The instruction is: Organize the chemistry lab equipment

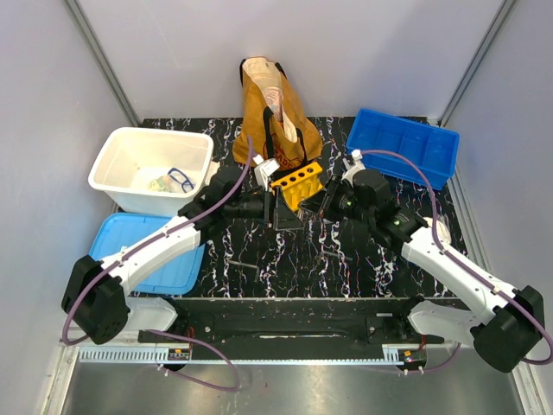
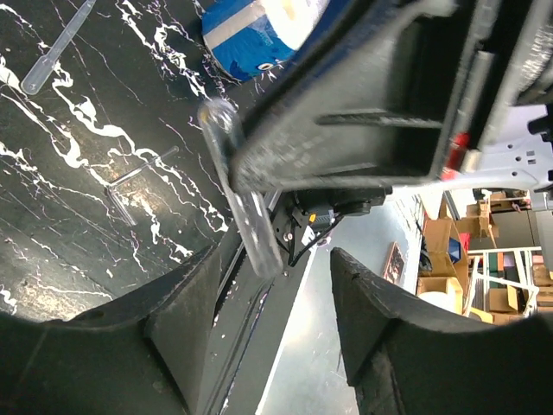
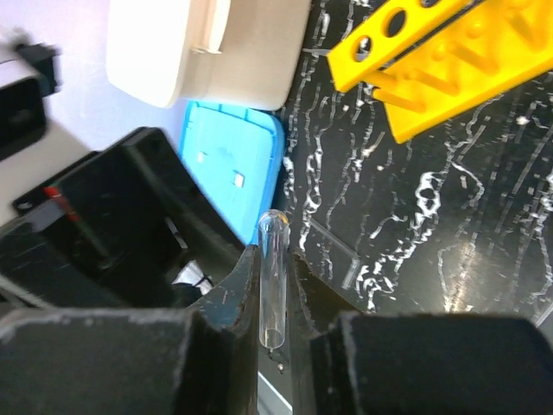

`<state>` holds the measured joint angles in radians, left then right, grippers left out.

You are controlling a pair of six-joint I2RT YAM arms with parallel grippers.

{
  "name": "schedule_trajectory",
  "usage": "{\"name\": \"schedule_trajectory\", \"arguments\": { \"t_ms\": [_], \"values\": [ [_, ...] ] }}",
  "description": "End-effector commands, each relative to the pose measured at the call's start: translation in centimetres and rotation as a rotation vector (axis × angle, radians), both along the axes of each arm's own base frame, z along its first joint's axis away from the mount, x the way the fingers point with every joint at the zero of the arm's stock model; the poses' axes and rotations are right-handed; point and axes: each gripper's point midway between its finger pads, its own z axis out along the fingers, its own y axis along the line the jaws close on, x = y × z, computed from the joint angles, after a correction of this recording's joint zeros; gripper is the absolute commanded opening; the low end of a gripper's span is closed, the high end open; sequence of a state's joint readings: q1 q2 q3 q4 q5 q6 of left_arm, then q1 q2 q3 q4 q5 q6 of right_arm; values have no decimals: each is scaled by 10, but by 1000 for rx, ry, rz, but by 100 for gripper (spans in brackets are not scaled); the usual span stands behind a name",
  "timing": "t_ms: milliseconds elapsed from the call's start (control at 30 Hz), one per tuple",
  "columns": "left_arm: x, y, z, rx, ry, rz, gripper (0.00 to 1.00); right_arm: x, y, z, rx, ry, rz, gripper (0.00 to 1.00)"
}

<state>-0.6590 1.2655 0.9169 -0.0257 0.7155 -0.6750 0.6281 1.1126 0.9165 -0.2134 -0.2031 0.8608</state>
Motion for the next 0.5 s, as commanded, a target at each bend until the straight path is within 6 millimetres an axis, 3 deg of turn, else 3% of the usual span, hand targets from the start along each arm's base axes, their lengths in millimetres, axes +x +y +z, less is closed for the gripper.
{"name": "schedule_trajectory", "arguments": {
  "t_ms": [0, 333, 467],
  "values": [
    [9, -14, 27, -84, -63, -31, 56, -4, 20, 33, 123, -53, 53, 13],
    [10, -11, 7, -29, -72, -30, 21, -11, 18, 23, 113, -66, 76, 18],
    [7, -6, 3, 7, -97, -42, 14, -17, 16, 20, 81, -65, 108, 24]
  ]
}}
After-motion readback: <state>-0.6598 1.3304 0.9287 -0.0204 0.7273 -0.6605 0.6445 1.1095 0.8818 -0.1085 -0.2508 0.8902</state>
